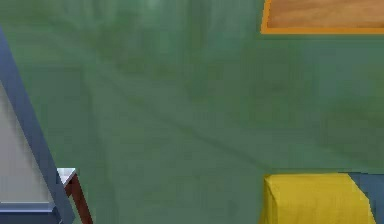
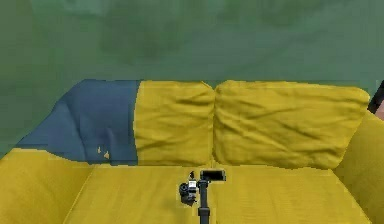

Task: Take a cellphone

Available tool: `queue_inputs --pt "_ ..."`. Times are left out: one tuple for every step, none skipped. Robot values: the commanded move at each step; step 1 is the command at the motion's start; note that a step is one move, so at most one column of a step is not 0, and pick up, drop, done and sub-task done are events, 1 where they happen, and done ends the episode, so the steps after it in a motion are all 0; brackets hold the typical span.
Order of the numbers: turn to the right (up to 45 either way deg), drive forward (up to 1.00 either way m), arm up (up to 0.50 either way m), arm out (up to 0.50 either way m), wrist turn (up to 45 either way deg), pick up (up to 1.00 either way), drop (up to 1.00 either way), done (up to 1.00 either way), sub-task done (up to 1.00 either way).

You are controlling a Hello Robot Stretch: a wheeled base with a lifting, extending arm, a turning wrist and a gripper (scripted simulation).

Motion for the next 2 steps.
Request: queue_inputs --pt "0.0 0.00 0.10 0.00 0.0 0.00 0.00 0.00 0.00" --pt "0.0 0.00 0.00 0.00 0.0 0.00 0.00 1.00 0.00"
